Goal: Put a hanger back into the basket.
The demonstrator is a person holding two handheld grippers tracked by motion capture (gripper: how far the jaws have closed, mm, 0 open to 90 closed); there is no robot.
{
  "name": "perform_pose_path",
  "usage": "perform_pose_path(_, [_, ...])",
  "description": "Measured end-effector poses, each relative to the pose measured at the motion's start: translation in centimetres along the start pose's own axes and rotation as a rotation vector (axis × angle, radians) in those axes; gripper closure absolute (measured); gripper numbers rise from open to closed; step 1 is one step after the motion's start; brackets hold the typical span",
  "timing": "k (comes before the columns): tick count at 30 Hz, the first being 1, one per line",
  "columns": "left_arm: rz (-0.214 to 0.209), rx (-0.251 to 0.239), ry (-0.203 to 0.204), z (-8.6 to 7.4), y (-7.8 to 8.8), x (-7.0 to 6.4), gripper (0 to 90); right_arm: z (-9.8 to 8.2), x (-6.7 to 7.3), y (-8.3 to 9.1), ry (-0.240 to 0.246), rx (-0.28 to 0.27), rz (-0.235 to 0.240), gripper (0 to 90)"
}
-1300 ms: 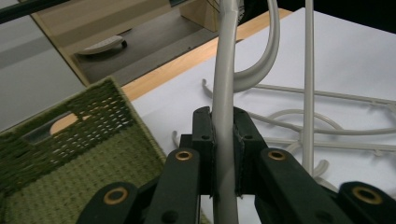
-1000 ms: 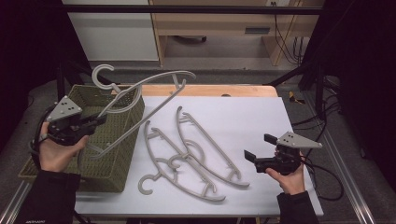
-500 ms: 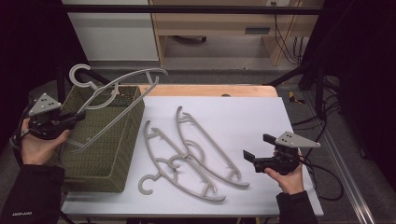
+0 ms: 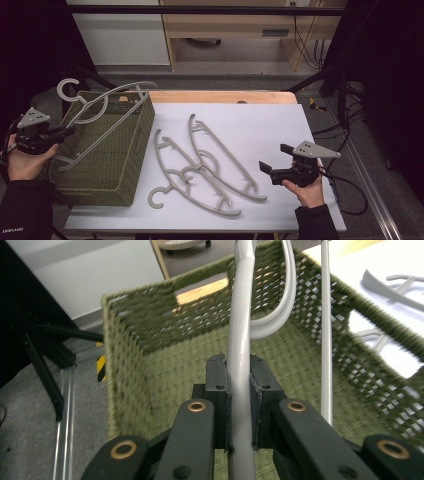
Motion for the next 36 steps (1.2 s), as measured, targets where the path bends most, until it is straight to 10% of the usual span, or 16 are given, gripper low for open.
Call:
perform_pose_path(17, [0.037,0.075,0.032,-3.1,-0.7,2.2,81.8,-0.1,0.1,-0.2,0.002,0.010,0.002,3.6])
perform_pose_path(36, [0.061,0.273,0.034,-4.9,-4.6,1.1,81.4,-0.1,0.2,-0.3,0.004,0.008,0.002,3.6])
Point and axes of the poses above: each handheld gripper's, and its own axes: y roughly backward along the jaws, z roughly out of its top, x roughly to its left, the point moved 9 cm from there along -y, roughly forward along the jaws, and after that the axes turned 15 degrees about x, right-handed, at the moved point
